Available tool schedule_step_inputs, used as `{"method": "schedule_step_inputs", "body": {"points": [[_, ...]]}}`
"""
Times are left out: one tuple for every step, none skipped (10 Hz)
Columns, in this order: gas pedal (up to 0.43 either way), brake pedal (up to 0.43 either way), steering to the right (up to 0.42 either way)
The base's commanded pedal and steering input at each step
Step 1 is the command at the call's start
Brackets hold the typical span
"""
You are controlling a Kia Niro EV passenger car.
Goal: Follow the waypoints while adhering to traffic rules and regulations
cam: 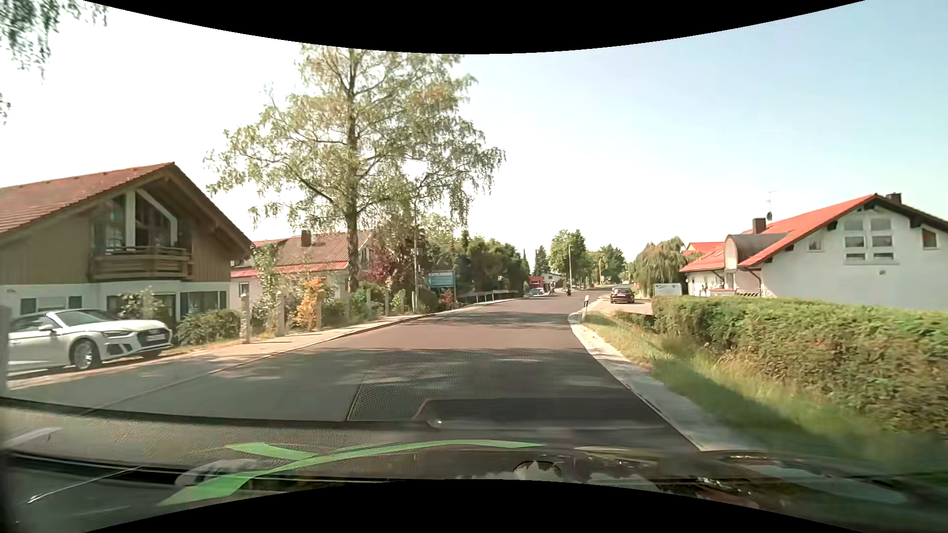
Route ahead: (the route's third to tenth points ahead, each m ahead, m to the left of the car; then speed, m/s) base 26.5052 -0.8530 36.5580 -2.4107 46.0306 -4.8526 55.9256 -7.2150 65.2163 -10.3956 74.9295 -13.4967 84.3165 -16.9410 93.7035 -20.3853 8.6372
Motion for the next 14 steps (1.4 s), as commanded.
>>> {"method": "schedule_step_inputs", "body": {"points": [[0.118,0.0,0.028],[0.118,0.0,0.028],[0.118,0.0,0.028],[0.118,0.0,0.029],[0.118,0.0,0.028],[0.118,0.0,0.029],[0.118,0.0,0.028],[0.11,0.0,0.025],[0.098,0.0,0.022],[0.098,0.0,0.022],[0.098,0.0,0.02],[0.098,0.0,0.019],[0.098,0.0,0.02],[0.098,0.0,0.019]]}}
